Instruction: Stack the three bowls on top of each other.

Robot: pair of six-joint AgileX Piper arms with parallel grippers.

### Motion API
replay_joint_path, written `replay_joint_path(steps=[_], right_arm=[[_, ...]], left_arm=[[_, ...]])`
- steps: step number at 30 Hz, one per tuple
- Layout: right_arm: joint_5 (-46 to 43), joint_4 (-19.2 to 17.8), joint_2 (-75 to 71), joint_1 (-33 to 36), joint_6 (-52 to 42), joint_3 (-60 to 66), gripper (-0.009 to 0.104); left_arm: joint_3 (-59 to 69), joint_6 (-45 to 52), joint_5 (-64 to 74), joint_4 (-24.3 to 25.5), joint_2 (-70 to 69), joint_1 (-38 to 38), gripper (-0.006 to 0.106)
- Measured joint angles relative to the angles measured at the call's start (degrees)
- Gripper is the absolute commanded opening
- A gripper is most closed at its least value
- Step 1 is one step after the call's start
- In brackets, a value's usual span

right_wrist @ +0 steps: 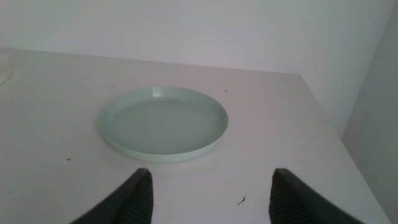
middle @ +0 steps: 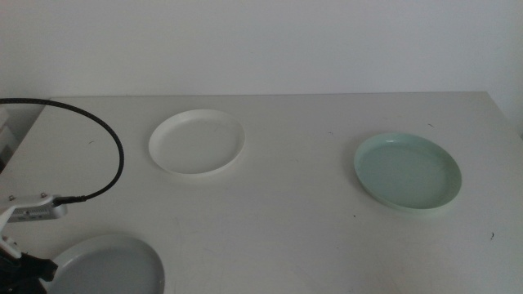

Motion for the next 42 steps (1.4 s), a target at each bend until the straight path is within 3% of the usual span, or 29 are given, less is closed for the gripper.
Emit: replay_joint_path(steps=[11,28,42], right_arm=[[0.0,0.0,0.0,0.0,0.0,0.0,0.048],[0.0,0.0,0.0,0.0,0.0,0.0,0.048],[0.0,0.0,0.0,0.0,0.0,0.0,0.048]], left_arm=[[-5.2,-1.7,9.7,-6.7,-4.7,-2.8,0.0],[-16.3,-21.6,7.3,-8.8,-1.8,-31.8,0.0],[-27.2,-26.5,3.1,-10.2,10.9,-39.8,0.0]])
